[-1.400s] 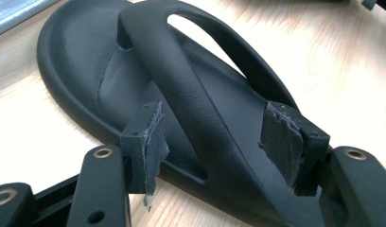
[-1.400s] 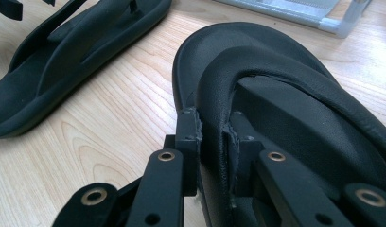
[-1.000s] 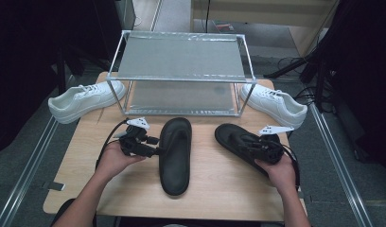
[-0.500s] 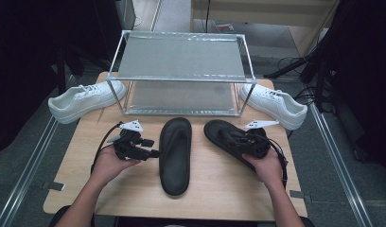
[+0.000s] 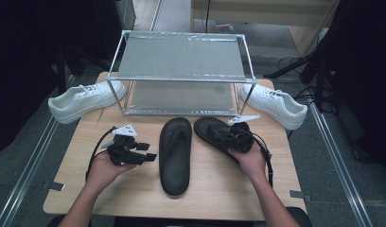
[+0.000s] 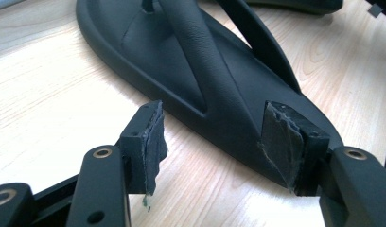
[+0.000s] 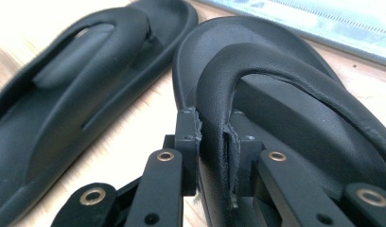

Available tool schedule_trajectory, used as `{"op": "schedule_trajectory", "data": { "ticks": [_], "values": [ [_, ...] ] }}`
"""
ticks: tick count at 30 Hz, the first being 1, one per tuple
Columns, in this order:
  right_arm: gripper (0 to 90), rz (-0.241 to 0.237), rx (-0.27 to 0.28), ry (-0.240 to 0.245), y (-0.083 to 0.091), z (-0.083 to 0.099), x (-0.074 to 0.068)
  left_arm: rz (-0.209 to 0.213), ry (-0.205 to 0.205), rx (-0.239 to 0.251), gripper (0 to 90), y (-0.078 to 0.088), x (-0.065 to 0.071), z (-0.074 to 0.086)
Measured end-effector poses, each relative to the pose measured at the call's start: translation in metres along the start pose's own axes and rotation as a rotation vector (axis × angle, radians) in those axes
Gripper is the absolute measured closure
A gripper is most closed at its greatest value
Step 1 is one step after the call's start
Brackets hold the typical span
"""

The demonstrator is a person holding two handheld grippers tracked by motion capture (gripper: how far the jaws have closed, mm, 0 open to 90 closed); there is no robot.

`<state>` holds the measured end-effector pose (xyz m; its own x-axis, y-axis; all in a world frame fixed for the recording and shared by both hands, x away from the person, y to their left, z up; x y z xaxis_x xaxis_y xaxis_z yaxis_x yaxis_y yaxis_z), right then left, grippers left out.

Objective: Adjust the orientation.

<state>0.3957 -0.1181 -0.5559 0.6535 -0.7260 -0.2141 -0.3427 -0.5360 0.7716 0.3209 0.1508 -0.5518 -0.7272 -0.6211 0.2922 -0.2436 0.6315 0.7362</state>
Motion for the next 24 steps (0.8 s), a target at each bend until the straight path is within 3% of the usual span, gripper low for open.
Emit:
{"op": "schedule_trajectory", "data": {
  "ticks": [5, 10, 13, 17, 21, 24],
  "values": [
    [78.1, 0.024, -0.02, 0.011, -0.01, -0.001, -0.001, -0.008, -0.002, 0.012, 38.9, -0.003, 0.0, 0.003],
    [76.9, 0.016, -0.014, 0.01, -0.014, -0.004, -0.004, -0.008, -0.002, 0.006, 40.4, -0.007, 0.0, 0.004],
    [65.5, -0.001, -0.005, 0.022, -0.014, -0.005, -0.005, -0.012, -0.002, 0.009, 40.3, -0.008, -0.001, 0.004],
    [59.5, 0.005, 0.015, 0.052, -0.004, -0.006, -0.006, -0.017, 0.001, 0.013, 40.9, -0.01, -0.003, 0.004],
    [61.2, -0.015, 0.047, 0.048, 0.008, -0.004, -0.005, -0.018, 0.009, -0.002, 42.2, -0.013, -0.007, 0.005],
    [73.3, -0.047, 0.043, 0.04, 0.017, 0.0, -0.002, -0.019, 0.013, -0.009, 44.3, -0.016, -0.009, 0.004]
  ]
}}
Point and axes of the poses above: each handheld gripper's, and its own axes: y roughly backward along the jaws, z roughly out of its underside, x roughly to its right, the point moved 9 cm from there along -y, roughly forward along the jaws, and after that the axes turned 6 degrees about -x, right-handed, at the moved point
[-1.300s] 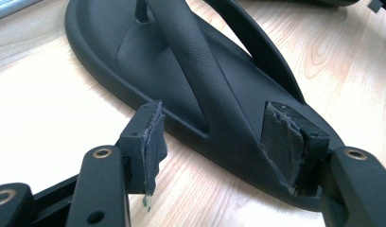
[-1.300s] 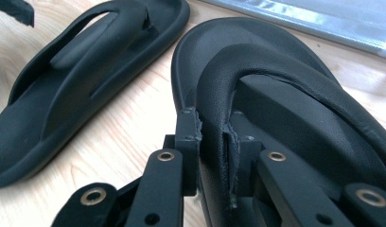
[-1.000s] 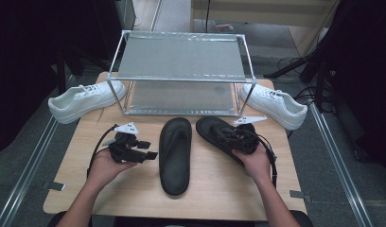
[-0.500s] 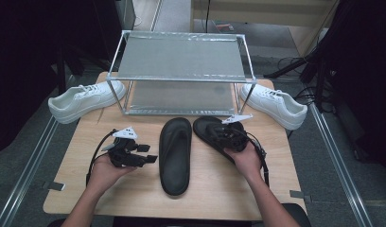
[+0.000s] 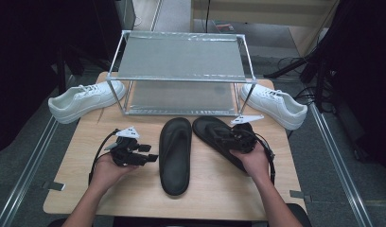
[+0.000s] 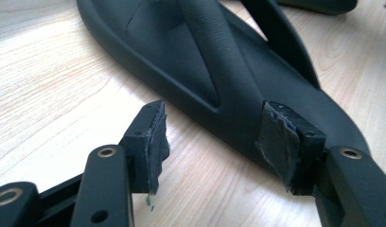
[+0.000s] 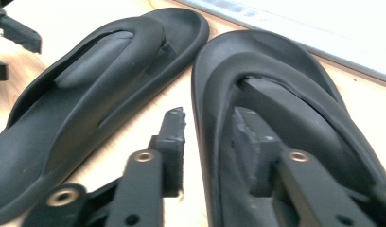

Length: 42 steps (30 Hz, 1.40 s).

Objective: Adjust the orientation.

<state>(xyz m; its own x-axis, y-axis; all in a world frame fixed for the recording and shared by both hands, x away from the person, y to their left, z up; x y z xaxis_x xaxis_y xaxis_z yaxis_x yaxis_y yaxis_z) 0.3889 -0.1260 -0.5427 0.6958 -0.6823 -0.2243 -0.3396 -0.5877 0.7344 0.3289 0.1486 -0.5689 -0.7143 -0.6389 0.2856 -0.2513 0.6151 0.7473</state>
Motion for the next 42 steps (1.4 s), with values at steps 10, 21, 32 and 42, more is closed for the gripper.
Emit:
{"op": "schedule_trajectory", "data": {
  "ticks": [10, 21, 32, 42],
  "values": [
    [90.0, 0.052, -0.009, -0.004, 0.016, 0.008, 0.018, -0.019, 0.02, 0.046, 79.7, 0.0, -0.01, -0.009],
    [90.0, 0.065, -0.087, 0.047, -0.002, 0.013, 0.01, -0.032, -0.005, 0.0, 84.5, -0.023, -0.01, -0.019],
    [90.0, 0.045, -0.094, 0.076, -0.012, 0.01, -0.002, -0.024, -0.009, -0.007, 83.5, -0.027, -0.005, -0.018],
    [90.0, 0.031, -0.084, 0.077, -0.018, 0.006, -0.01, 0.004, -0.03, -0.021, 84.8, -0.029, 0.003, -0.017]
  ]
}}
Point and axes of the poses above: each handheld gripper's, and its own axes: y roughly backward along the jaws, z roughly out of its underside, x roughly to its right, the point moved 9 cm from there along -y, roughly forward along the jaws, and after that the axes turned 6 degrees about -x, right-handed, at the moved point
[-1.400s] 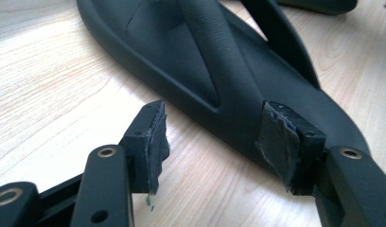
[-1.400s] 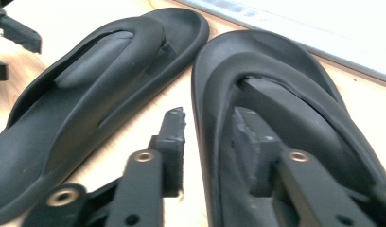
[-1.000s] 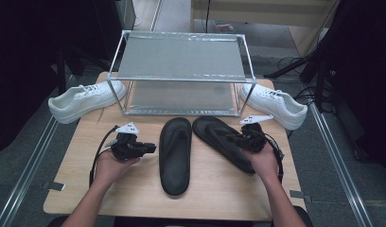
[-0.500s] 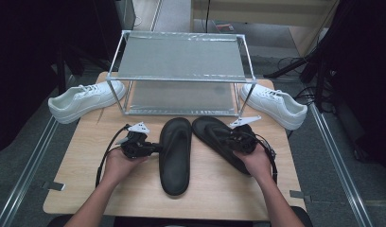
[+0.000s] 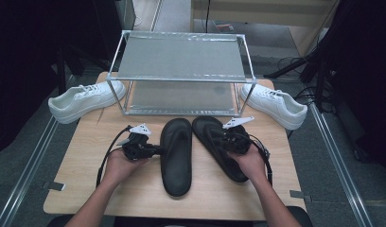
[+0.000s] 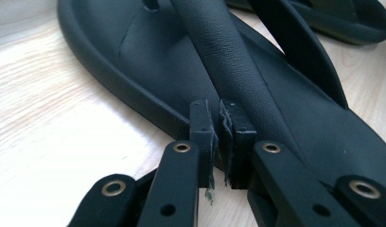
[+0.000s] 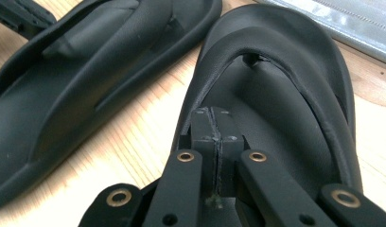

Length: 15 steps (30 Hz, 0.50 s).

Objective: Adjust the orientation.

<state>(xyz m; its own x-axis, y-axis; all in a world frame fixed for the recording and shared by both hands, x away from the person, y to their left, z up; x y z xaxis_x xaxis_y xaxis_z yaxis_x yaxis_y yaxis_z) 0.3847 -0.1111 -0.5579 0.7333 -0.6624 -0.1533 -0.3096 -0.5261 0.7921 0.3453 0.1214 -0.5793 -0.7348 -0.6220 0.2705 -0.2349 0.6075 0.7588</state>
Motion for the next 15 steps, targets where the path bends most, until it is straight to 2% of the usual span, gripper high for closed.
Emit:
{"op": "schedule_trajectory", "data": {
  "ticks": [11, 15],
  "values": [
    [90.0, -0.021, 0.034, -0.046, -0.002, -0.004, 0.0, 0.044, -0.022, -0.013, 85.3, -0.005, 0.014, 0.001],
    [90.0, -0.024, 0.044, -0.06, -0.001, -0.005, 0.0, 0.058, -0.041, -0.021, 85.3, -0.008, 0.024, 0.001]
  ]
}}
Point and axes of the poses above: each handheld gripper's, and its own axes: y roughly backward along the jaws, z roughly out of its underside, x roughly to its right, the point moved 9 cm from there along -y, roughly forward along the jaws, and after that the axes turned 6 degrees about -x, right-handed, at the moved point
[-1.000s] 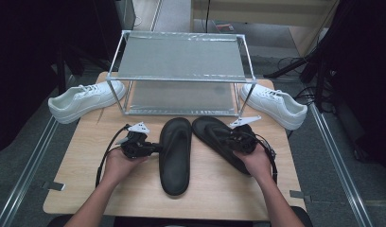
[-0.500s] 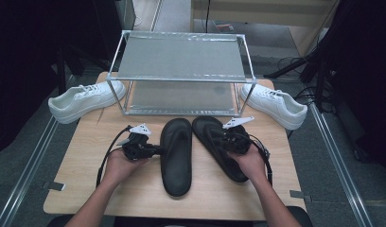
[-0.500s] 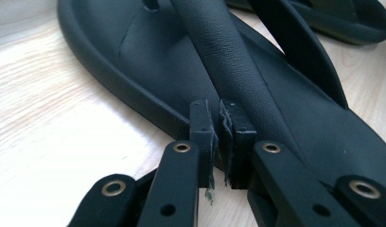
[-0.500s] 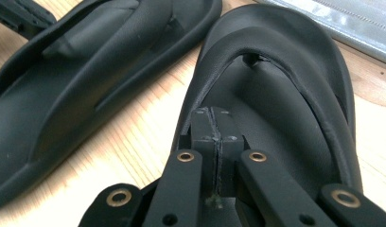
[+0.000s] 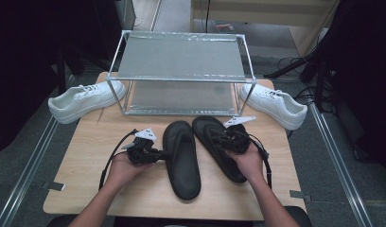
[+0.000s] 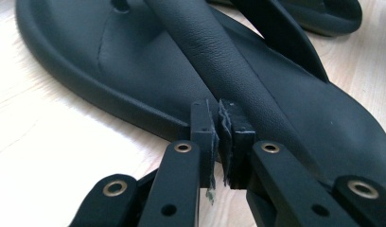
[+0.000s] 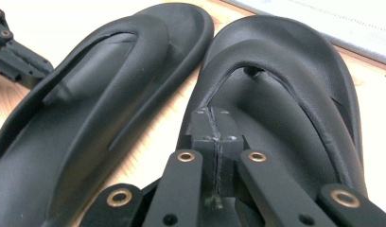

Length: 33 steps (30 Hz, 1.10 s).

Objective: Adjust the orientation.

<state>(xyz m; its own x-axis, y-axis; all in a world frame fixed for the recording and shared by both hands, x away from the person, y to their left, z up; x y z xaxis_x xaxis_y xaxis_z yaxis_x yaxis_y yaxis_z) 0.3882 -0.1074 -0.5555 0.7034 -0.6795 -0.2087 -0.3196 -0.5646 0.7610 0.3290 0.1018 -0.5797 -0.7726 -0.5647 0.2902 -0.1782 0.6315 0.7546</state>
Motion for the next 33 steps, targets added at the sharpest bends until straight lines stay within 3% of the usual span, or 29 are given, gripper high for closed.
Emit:
{"op": "schedule_trajectory", "data": {
  "ticks": [8, 14, 18, 27, 30, 33],
  "values": [
    [90.0, -0.003, 0.009, -0.002, -0.001, -0.001, 0.001, 0.042, -0.018, -0.005, 85.4, -0.011, 0.018, -0.004],
    [90.0, -0.008, 0.013, -0.011, -0.001, -0.001, 0.002, 0.075, -0.004, 0.005, 85.5, -0.016, 0.024, -0.008],
    [90.0, -0.012, 0.017, -0.012, -0.002, -0.001, 0.002, 0.081, -0.028, 0.005, 85.5, -0.022, 0.032, -0.011],
    [89.9, -0.014, 0.021, -0.017, -0.002, -0.001, 0.002, 0.125, -0.019, 0.021, 84.9, -0.027, 0.04, -0.013],
    [89.4, -0.009, 0.021, -0.014, -0.002, -0.001, 0.002, 0.114, -0.038, 0.025, 85.1, -0.028, 0.042, -0.014],
    [86.2, -0.004, 0.022, -0.018, -0.001, -0.001, 0.003, 0.103, -0.03, 0.019, 84.0, -0.025, 0.039, -0.014]
  ]
}}
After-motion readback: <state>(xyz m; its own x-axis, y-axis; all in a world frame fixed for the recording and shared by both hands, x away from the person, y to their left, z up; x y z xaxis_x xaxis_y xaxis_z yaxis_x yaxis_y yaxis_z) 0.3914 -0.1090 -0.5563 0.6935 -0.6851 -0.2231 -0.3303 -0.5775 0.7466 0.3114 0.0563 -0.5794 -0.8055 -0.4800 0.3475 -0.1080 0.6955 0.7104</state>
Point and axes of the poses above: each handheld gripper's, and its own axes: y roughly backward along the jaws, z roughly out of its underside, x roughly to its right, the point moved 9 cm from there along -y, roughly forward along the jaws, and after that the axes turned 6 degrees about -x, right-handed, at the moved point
